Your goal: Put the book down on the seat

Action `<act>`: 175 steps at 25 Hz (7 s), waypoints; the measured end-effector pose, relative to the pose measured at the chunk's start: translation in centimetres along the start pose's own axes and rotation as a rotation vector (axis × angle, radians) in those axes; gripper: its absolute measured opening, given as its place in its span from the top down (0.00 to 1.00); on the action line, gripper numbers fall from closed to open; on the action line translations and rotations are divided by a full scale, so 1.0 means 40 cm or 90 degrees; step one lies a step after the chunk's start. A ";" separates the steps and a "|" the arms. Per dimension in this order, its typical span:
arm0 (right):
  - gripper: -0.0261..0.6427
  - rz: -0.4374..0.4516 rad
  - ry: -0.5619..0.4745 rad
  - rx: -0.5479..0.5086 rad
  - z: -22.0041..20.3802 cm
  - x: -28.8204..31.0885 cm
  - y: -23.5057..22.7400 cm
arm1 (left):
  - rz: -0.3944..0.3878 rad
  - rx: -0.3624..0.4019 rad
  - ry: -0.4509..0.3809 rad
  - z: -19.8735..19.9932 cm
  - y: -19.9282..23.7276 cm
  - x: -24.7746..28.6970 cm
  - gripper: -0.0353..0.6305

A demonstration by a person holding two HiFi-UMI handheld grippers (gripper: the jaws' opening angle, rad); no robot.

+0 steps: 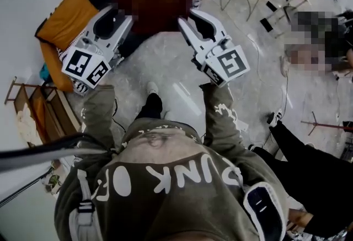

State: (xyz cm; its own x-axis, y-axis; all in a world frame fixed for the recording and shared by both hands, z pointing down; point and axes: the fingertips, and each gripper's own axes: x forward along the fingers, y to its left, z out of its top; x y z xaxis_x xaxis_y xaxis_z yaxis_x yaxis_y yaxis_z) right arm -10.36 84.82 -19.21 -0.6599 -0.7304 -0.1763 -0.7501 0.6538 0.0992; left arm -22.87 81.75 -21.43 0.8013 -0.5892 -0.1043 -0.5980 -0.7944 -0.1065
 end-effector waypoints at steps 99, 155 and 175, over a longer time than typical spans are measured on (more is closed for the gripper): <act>0.80 -0.036 0.367 0.335 -1.862 1.125 -1.442 | 0.070 -0.356 0.313 -1.832 1.376 1.303 0.71; 0.95 -0.080 0.171 0.089 -1.210 1.098 -1.557 | 0.010 -0.183 0.087 -1.144 1.281 1.460 0.94; 0.95 -0.040 0.029 -0.038 -0.318 0.916 -1.184 | 0.031 0.002 0.002 -0.269 0.967 1.103 0.94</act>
State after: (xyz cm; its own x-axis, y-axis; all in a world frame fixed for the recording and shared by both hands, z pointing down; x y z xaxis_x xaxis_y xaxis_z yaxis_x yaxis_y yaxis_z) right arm 0.45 24.58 -17.93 -0.6118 -0.7787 -0.1388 -0.7903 0.5947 0.1474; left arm -10.43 23.46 -19.51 0.7717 -0.6270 -0.1068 -0.6358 -0.7647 -0.1046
